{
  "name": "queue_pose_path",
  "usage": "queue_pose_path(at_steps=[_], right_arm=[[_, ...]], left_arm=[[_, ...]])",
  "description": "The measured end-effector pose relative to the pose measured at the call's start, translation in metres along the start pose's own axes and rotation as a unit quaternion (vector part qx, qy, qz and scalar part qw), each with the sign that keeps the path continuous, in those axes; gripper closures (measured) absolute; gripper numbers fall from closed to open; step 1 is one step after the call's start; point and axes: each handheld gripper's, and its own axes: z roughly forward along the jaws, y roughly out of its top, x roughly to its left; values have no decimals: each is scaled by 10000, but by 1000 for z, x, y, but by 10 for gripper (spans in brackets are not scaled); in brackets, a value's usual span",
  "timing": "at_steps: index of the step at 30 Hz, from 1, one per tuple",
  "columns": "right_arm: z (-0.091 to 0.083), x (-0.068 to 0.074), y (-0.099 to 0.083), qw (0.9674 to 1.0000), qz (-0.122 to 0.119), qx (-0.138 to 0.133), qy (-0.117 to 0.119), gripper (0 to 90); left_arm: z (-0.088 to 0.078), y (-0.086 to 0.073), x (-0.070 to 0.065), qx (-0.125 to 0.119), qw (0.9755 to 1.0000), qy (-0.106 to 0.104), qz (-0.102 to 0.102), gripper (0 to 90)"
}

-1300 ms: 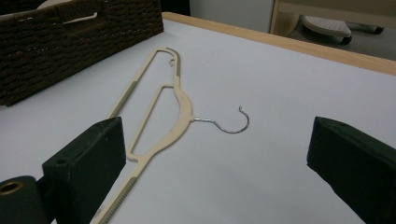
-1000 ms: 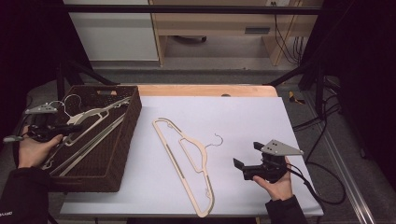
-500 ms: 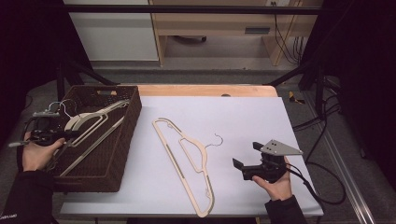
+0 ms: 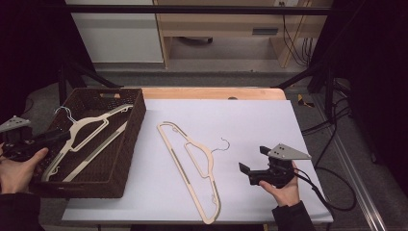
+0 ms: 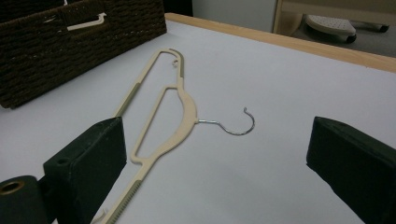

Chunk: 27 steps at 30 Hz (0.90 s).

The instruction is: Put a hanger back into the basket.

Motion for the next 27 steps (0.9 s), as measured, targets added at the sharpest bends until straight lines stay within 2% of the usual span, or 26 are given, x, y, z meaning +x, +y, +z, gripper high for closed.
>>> queue_pose_path(at_steps=[2,4,9,14,23,27], right_arm=[[0,0,0,10000,-2,-2,-23,51],[0,0,0,10000,3,-19,-24,49],[0,1,0,10000,13,-29,-16,48],[2,3,0,10000,79,32,-26,50],[10,14,0,9998,48,178,51,64],[16,23,-1,9996,-25,286,86,75]], left_arm=[[0,2,-14,-233,9995,-208,-2,394],[1,4,-30,-397,9983,-404,149,325],[11,8,-72,-646,9940,-790,401,174],[26,7,-108,-710,9893,-1156,546,100],[52,-8,-166,-700,9826,-1423,968,73],[65,-18,-184,-511,9798,-1612,1067,71]])
